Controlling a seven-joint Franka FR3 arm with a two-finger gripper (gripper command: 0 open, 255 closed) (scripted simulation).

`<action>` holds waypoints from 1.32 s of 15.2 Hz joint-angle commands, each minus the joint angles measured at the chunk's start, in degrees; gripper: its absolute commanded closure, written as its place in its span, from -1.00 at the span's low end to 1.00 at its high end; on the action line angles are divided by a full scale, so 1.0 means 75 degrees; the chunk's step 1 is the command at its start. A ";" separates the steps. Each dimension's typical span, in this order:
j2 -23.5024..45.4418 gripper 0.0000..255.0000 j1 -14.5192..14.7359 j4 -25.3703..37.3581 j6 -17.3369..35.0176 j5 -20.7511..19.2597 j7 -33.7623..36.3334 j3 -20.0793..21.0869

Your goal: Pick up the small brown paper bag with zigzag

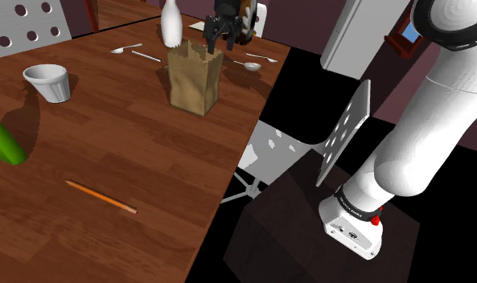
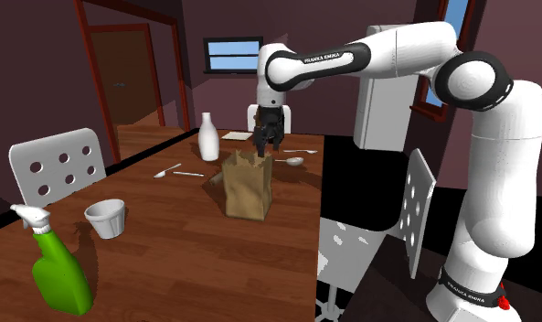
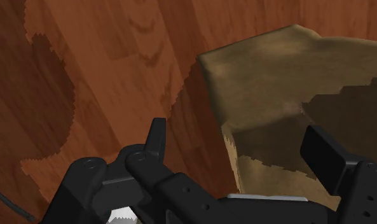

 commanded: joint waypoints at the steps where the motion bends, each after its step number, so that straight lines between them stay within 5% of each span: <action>1: 0.0010 -1.00 0.0004 -0.0200 0.0216 -0.0002 0.0003 0.0002; 5: 0.0014 -1.00 0.0003 -0.0460 0.0479 0.0000 -0.0006 0.0001; 6: 0.0043 1.00 0.0001 -0.0422 0.0471 -0.0004 -0.0011 -0.0001; 20: 0.0018 1.00 0.0006 0.0060 -0.0036 -0.0004 0.0012 0.0003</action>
